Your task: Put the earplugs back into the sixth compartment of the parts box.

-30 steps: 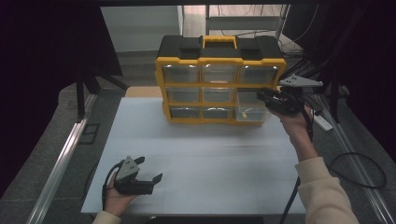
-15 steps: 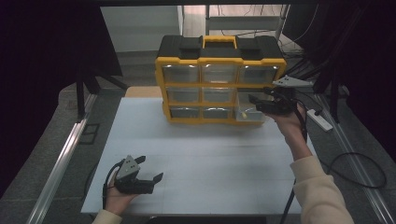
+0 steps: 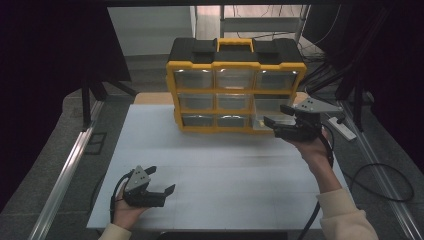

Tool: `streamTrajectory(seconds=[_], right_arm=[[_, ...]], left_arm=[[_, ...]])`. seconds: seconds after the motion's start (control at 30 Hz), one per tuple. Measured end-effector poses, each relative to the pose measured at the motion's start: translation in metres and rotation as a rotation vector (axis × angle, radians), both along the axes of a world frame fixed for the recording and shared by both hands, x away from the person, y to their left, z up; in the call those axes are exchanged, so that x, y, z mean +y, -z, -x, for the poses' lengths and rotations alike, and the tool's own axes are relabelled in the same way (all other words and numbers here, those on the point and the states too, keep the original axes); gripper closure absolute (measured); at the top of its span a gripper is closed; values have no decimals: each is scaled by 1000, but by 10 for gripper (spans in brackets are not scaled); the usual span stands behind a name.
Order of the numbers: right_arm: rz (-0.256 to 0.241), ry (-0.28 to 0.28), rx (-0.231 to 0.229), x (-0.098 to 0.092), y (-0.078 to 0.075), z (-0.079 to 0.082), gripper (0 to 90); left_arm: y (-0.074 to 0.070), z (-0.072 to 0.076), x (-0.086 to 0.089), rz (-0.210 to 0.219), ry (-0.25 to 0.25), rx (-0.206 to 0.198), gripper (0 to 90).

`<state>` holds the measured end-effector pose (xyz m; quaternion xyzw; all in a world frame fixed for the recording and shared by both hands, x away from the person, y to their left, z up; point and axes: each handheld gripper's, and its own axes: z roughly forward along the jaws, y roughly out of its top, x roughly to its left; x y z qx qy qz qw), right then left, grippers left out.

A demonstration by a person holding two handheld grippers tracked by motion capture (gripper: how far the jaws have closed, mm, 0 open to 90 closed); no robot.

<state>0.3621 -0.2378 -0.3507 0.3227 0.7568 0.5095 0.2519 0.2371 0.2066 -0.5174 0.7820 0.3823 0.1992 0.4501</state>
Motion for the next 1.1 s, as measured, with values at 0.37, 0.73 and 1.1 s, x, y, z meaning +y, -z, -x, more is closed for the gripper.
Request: streamTrajectory(seconds=[0.37, 0.73, 1.1], right_arm=[[-60, -31, 7, -12, 18, 43, 273], [-34, -58, 73, -25, 68, 74, 273], [-14, -30, 159, -44, 123, 84, 271]], left_arm=[[0, 0, -1, -4, 4, -4, 71], [0, 0, -2, -7, 5, -4, 72], [0, -1, -4, -16, 13, -7, 72]])
